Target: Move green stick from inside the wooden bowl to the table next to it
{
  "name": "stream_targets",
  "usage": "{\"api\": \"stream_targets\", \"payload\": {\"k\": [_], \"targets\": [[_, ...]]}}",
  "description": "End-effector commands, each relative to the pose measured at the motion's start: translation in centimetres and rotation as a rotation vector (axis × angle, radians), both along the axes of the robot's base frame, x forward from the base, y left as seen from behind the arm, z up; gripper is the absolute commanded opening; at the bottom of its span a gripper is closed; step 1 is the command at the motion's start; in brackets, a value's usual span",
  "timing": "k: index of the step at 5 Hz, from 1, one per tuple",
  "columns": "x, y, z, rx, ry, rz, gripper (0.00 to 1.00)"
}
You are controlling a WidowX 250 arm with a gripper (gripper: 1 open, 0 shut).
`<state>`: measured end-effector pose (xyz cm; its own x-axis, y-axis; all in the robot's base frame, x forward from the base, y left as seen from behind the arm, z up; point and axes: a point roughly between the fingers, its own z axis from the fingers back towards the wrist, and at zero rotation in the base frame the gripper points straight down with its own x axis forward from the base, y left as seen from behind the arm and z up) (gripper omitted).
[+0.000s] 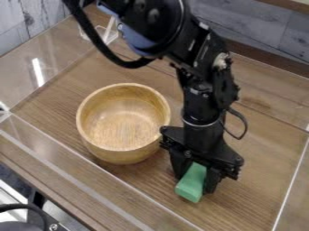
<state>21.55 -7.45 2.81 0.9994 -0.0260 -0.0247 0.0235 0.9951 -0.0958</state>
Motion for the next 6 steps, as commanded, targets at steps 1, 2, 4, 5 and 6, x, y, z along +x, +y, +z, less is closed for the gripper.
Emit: {"api": "stream_targets", "payload": {"k": [1, 2, 4, 5, 6], "targets": [[0.8, 0.1, 0.8, -0.011, -0.044, 0.009, 0.0], [1.0, 0.4, 1.6, -0.013, -0.038, 0.022, 1.0], [2.2, 1.4, 5.8, -0.024, -0.077, 0.062, 1.0], [3.3, 2.5, 8.2, -0.026, -0.119, 0.091, 1.0], [4.4, 3.8, 10.3, -0.026, -0.156, 0.121, 1.0]]}}
